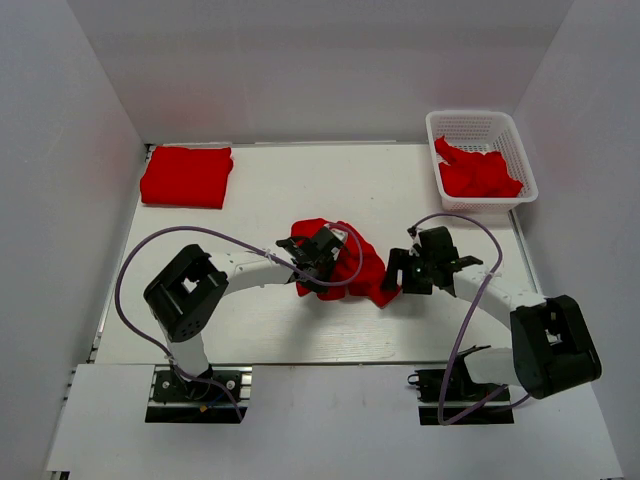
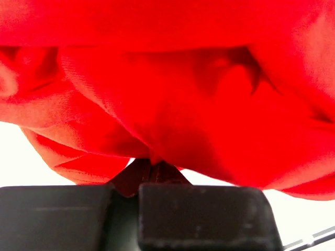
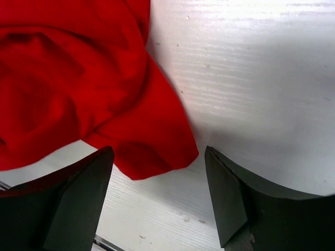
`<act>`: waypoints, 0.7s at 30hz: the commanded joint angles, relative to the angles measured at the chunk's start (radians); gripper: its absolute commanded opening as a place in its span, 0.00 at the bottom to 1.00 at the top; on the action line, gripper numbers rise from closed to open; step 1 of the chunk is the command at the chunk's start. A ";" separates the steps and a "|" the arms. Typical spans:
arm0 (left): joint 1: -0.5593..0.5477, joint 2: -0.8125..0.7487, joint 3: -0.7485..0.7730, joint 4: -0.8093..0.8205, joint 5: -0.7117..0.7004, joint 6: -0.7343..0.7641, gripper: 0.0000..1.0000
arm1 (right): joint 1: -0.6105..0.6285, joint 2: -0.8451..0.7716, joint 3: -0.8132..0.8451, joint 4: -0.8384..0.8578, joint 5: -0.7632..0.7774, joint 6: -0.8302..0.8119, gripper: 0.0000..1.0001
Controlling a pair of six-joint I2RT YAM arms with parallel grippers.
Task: Fold and stack the t-shirts
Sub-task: Flatten out the tshirt
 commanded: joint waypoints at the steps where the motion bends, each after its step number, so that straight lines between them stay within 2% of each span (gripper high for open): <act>1: -0.005 -0.016 0.032 0.022 -0.028 -0.017 0.00 | 0.004 0.026 -0.025 0.062 -0.047 0.011 0.76; 3: -0.005 -0.046 0.020 0.044 -0.039 -0.017 0.00 | 0.005 0.040 -0.034 0.089 -0.066 0.017 0.73; 8: -0.005 -0.147 -0.037 0.088 -0.048 -0.017 0.00 | 0.004 0.084 -0.039 0.152 -0.101 0.011 0.40; 9: -0.005 -0.167 -0.051 0.098 -0.061 -0.017 0.00 | 0.005 0.087 -0.037 0.163 -0.104 0.014 0.31; 10: -0.005 -0.206 -0.060 0.098 -0.071 -0.017 0.00 | 0.004 0.089 -0.034 0.166 -0.104 0.012 0.10; 11: -0.005 -0.226 -0.060 0.087 -0.092 -0.028 0.00 | 0.002 0.080 -0.036 0.172 -0.093 0.005 0.00; 15: 0.004 -0.327 -0.060 0.032 -0.158 -0.028 0.00 | 0.000 0.003 -0.028 0.171 -0.020 -0.018 0.00; 21: 0.014 -0.459 0.030 -0.131 -0.385 -0.056 0.00 | -0.003 -0.222 0.072 0.064 0.308 -0.075 0.00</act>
